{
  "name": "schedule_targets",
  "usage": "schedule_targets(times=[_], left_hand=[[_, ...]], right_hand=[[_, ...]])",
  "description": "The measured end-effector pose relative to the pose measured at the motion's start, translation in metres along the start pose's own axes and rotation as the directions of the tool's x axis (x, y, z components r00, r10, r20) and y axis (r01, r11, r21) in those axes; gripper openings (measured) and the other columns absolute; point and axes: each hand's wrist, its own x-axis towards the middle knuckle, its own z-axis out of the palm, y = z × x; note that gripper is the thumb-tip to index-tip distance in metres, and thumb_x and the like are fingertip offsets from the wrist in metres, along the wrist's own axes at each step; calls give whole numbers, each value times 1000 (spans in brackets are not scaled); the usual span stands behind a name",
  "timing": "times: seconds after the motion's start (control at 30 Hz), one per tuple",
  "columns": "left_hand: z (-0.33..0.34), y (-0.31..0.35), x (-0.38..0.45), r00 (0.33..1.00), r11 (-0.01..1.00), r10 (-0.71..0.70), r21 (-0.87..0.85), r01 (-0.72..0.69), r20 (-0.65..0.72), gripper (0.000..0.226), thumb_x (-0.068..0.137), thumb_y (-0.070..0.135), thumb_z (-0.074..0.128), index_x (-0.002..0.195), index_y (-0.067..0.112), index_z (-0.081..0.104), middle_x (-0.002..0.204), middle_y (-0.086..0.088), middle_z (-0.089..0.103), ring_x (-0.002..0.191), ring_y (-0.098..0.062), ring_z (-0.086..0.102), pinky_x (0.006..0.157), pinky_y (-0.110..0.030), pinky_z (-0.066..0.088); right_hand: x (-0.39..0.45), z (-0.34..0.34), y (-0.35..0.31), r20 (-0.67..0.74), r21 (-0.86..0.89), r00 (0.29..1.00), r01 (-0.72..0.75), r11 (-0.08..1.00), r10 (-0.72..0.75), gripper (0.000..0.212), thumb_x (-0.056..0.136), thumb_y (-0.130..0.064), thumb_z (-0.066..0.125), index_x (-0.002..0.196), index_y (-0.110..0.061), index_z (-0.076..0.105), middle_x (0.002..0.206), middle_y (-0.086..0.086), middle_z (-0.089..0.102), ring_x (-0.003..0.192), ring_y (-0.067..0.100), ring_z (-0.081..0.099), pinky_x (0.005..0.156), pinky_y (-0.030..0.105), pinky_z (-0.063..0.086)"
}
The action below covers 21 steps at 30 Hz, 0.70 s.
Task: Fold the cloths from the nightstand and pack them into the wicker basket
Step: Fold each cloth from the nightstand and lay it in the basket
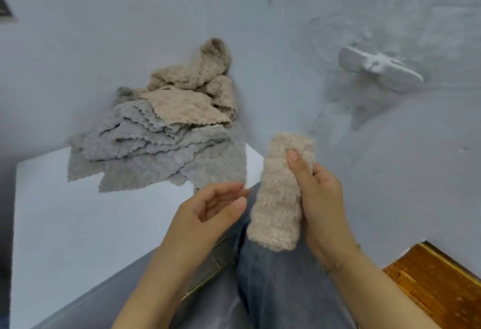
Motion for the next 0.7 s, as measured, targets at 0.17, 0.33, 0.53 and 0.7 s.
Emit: schedule_targets(times=[0.17, 0.33, 0.53, 0.7], left_hand=[[34, 4, -20, 996, 999, 25, 24, -27, 84, 25, 81, 15, 68, 106, 20, 70, 103, 10, 75, 101, -5, 68, 90, -17, 52], [86, -2, -38, 957, 991, 45, 111, -80, 286, 20, 88, 8, 66, 104, 20, 71, 103, 10, 74, 100, -5, 68, 90, -17, 51], [151, -34, -46, 861, 930, -30, 329, -162, 507, 18, 91, 15, 66, 103, 28, 69, 103, 13, 73, 96, 3, 65, 86, -12, 49], [212, -72, -44, 761, 828, -139, 496, -263, 634, 16, 94, 23, 61, 101, 36, 64, 100, 20, 67, 94, 10, 60, 81, -3, 45]], right_hand=[[-42, -66, -19, -84, -69, 996, 30, 997, -36, 30, 83, -37, 61, 97, -12, 71, 89, 5, 76, 82, 19, 74, 62, 27, 59], [-88, -129, -26, -209, -101, 975, 51, 994, -72, 36, 76, -44, 65, 95, -14, 73, 90, 11, 75, 79, 27, 73, 62, 36, 59], [-124, -215, -15, -427, -54, 902, 45, 998, -63, 23, 84, -38, 63, 89, -22, 78, 97, 9, 76, 91, 26, 73, 77, 41, 60], [-124, -288, 9, -547, -18, 837, 19, 1000, -25, 26, 93, -33, 59, 103, -14, 73, 101, 13, 74, 97, 30, 71, 89, 51, 55]])
